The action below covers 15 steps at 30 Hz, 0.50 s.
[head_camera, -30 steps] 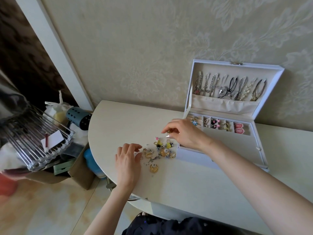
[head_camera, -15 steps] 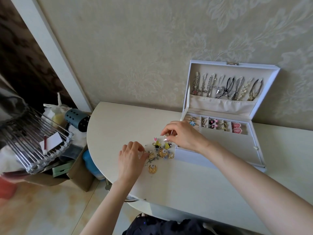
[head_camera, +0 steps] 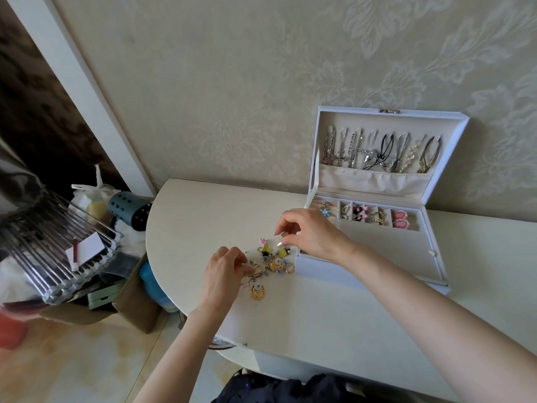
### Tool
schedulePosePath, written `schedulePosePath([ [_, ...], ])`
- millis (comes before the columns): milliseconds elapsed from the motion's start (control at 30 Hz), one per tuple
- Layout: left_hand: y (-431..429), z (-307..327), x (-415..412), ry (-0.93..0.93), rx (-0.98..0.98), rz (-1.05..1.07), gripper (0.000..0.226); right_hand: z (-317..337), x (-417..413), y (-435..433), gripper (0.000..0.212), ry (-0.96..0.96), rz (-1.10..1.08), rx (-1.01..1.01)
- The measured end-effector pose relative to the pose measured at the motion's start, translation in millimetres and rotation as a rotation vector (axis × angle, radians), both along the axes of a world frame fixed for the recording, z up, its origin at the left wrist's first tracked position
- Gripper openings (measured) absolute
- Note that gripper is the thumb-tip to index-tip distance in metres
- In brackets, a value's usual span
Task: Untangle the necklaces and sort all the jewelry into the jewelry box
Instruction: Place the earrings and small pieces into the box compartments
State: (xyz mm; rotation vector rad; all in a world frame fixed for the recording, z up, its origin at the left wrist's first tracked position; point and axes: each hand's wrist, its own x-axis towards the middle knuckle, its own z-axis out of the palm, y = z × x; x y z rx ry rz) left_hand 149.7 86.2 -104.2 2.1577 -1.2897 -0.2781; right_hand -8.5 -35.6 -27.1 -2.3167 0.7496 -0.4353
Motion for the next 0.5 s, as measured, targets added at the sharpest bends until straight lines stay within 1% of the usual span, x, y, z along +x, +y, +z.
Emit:
schedulePosePath([
  [133, -1.8, 2.5, 1.4, -0.041, -0.007, -0.006, 0.018, 1.3, -1.2, -0.2, 0.009, -0.022, -0.018, 0.023],
  [300, -8.4, 17.8, 1.9, -0.217, -0.136, -0.016, 0.021, 2.1, -3.6, -6.5, 0.014, -0.081, -0.069, 0.063],
  [400, -18.0, 31.7, -6.8, -0.194, -0.199, -0.037, 0.019, 4.1, -7.4, -9.2, 0.016, -0.106, -0.086, 0.068],
  [500, -33.8, 41.1, -22.1, -0.097, -0.236, -0.085, 0.014, 7.5, -14.8, -11.8, 0.016, -0.123, -0.125, 0.090],
])
